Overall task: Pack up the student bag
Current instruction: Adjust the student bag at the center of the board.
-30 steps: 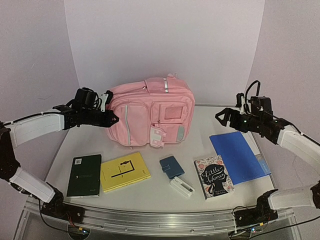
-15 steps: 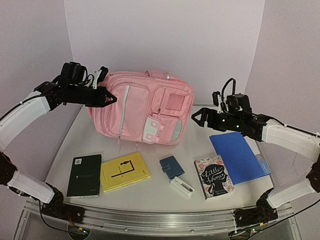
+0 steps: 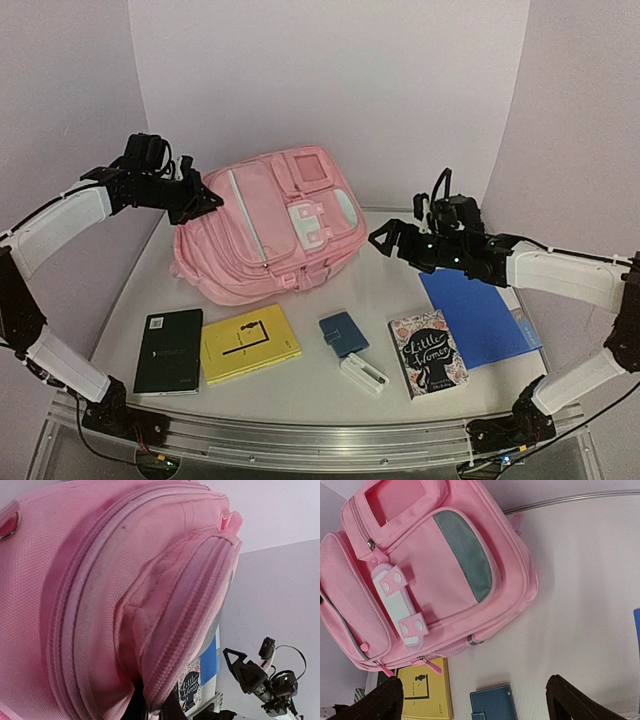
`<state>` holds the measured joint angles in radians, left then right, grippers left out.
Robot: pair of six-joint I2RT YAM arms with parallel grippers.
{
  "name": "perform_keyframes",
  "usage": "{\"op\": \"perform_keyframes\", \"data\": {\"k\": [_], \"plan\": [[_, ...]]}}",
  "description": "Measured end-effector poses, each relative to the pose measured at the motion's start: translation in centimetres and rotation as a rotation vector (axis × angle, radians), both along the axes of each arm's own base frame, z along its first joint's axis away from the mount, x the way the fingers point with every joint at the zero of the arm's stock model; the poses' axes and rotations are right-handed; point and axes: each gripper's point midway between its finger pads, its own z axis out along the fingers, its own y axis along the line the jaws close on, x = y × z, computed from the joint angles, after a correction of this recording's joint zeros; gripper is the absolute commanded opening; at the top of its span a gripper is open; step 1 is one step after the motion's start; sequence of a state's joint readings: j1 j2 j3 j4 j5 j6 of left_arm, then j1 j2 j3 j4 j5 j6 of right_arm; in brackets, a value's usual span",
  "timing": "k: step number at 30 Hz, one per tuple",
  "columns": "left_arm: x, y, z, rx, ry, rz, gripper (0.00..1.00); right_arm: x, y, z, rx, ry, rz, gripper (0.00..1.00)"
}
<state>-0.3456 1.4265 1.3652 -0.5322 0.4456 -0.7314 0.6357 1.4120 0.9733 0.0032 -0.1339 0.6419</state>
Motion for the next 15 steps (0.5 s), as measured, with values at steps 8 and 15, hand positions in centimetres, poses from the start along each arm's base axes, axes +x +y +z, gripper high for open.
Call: {"op": "perform_keyframes", "data": {"k": [8,15], "plan": [[4.7,2.9,-7.0,0.017,0.169,0.071,0.0,0.0,-0.5,-0.7,0.01,0.029,-0.041,0.97],[7.1,2.3,-10.8,0.092,0.208,-0.021,0.0,0.0,-0.8,-1.1,0.002,0.036,-0.057,0.97]]}}
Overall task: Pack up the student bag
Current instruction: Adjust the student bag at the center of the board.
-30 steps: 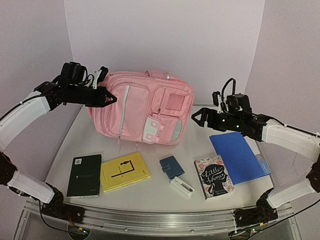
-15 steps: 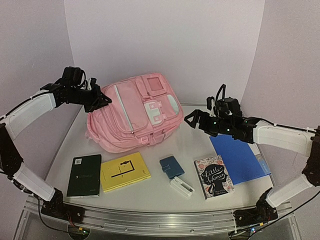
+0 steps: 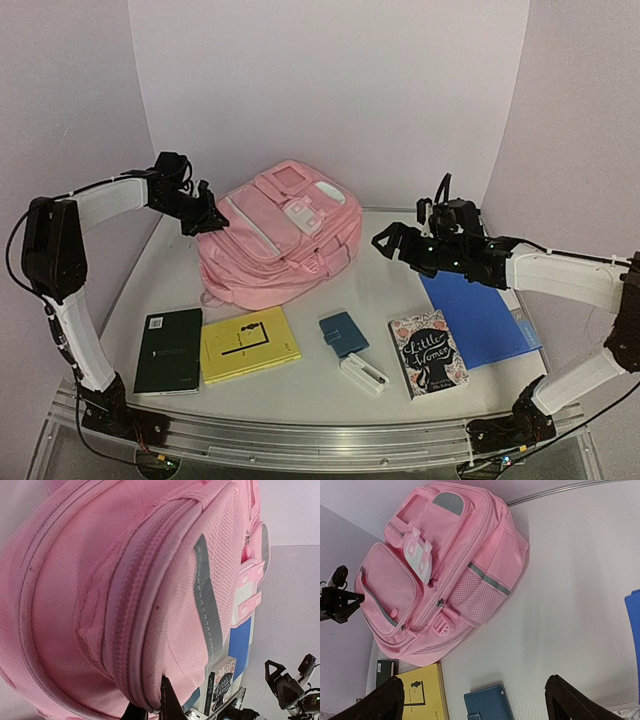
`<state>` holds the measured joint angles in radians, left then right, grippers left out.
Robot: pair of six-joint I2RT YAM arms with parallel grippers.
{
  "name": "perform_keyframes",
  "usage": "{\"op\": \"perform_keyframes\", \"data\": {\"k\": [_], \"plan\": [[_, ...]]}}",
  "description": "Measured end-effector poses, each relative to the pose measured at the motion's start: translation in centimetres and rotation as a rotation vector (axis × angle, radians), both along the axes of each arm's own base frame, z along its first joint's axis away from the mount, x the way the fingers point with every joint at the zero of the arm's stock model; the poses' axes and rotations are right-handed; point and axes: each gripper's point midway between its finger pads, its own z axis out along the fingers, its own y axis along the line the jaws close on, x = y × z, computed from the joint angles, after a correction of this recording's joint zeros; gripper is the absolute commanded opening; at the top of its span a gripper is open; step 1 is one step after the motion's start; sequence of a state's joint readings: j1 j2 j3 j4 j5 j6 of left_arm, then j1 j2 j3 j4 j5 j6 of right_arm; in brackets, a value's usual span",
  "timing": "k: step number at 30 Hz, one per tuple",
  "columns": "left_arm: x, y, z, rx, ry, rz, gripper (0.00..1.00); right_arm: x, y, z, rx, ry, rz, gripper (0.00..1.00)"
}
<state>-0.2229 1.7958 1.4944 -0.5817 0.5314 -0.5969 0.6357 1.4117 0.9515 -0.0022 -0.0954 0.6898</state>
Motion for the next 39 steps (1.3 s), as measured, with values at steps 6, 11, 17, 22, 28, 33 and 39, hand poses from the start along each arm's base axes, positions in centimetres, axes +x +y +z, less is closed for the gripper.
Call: {"op": "perform_keyframes", "data": {"k": [6,11,17,22,28,33,39], "plan": [[1.9,-2.4,-2.5,-0.038,0.009,-0.13,0.0,-0.3,0.4,0.0,-0.019,-0.013,0.032,0.95],[2.6,-6.5,-3.6,-0.035,-0.017,-0.24,0.0,-2.2,2.5,0.3,-0.048,-0.045,0.128,0.95],[1.3,-10.6,-3.6,-0.039,-0.033,-0.324,0.34,-2.5,2.6,0.2,-0.059,-0.049,0.126,0.91],[0.7,-10.1,-3.3,0.009,-0.054,-0.315,0.61,-2.6,1.8,-1.2,-0.088,-0.029,0.098,0.82],[-1.5,-6.8,-0.2,0.076,-0.111,-0.221,0.78,-2.7,1.5,-1.9,-0.116,-0.02,0.095,0.71],[-4.9,-4.7,0.1,0.078,-0.099,-0.153,0.83,-2.8,1.7,-3.4,-0.153,0.004,0.108,0.68],[-5.7,-4.3,-3.7,0.081,0.008,-0.115,0.79,-3.0,1.4,-6.9,-0.2,0.101,0.083,0.68]]}}
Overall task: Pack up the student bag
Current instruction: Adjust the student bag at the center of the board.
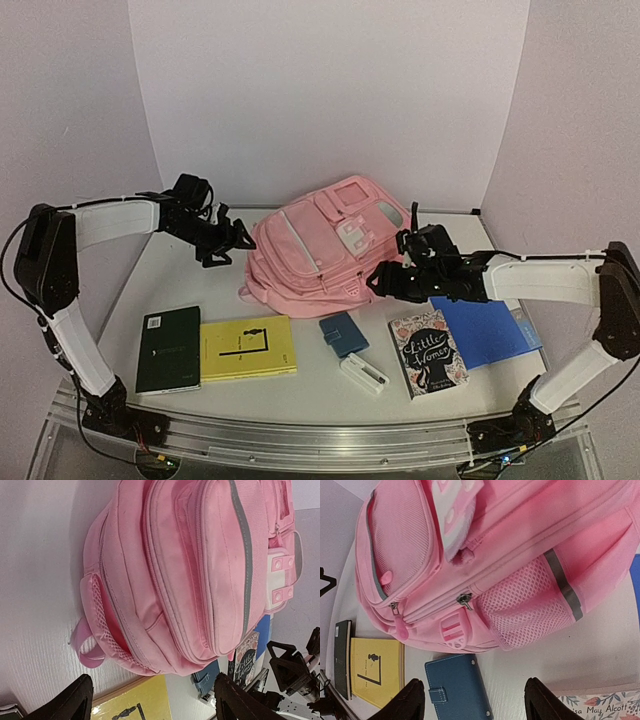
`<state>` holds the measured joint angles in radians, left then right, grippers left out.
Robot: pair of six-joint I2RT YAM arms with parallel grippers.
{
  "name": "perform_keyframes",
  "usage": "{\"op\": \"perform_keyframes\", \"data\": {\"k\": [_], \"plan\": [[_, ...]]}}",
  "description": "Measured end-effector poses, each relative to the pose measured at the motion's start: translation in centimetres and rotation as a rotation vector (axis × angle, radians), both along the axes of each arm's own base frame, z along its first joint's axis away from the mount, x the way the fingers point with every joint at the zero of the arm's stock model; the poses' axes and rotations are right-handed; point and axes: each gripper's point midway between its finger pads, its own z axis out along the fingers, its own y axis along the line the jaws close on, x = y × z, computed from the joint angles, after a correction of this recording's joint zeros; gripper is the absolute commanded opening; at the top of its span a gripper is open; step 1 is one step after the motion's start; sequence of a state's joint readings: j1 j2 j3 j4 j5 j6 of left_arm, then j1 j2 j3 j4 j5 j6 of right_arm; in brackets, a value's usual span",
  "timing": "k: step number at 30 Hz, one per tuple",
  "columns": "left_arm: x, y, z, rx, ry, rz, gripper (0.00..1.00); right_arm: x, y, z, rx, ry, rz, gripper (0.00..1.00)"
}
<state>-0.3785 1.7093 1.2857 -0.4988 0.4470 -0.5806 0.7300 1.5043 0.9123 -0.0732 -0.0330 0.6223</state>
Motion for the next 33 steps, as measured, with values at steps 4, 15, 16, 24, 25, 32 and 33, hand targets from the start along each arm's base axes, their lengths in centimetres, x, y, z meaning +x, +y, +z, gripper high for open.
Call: {"op": "perform_keyframes", "data": {"k": [4,15,16,24,25,32,33], "plan": [[1.2,-0.2,-2.3,0.003,0.035,0.024,0.66,0.1,-0.2,-1.5,0.011,0.056,-0.064,0.68],[6.3,0.1,-4.4,0.017,0.008,0.065,0.48,-0.1,-1.1,-3.1,0.049,0.119,-0.174,0.65],[6.8,-0.1,-4.2,0.01,-0.005,0.058,0.46,-0.1,-1.1,-3.1,0.055,0.122,-0.181,0.65],[7.8,-1.6,-5.6,-0.047,-0.002,0.017,0.09,0.3,-0.6,-5.2,0.109,0.149,-0.223,0.48],[7.8,-1.7,-6.0,-0.049,0.011,0.02,0.02,0.4,-0.4,-5.7,0.107,0.154,-0.22,0.46],[7.3,-1.8,-6.7,-0.072,0.013,0.009,0.0,1.9,0.9,-8.8,0.057,0.177,-0.197,0.38],[6.9,-1.7,-6.8,-0.073,0.009,0.004,0.0,2.4,1.1,-8.8,0.053,0.173,-0.192,0.38]]}}
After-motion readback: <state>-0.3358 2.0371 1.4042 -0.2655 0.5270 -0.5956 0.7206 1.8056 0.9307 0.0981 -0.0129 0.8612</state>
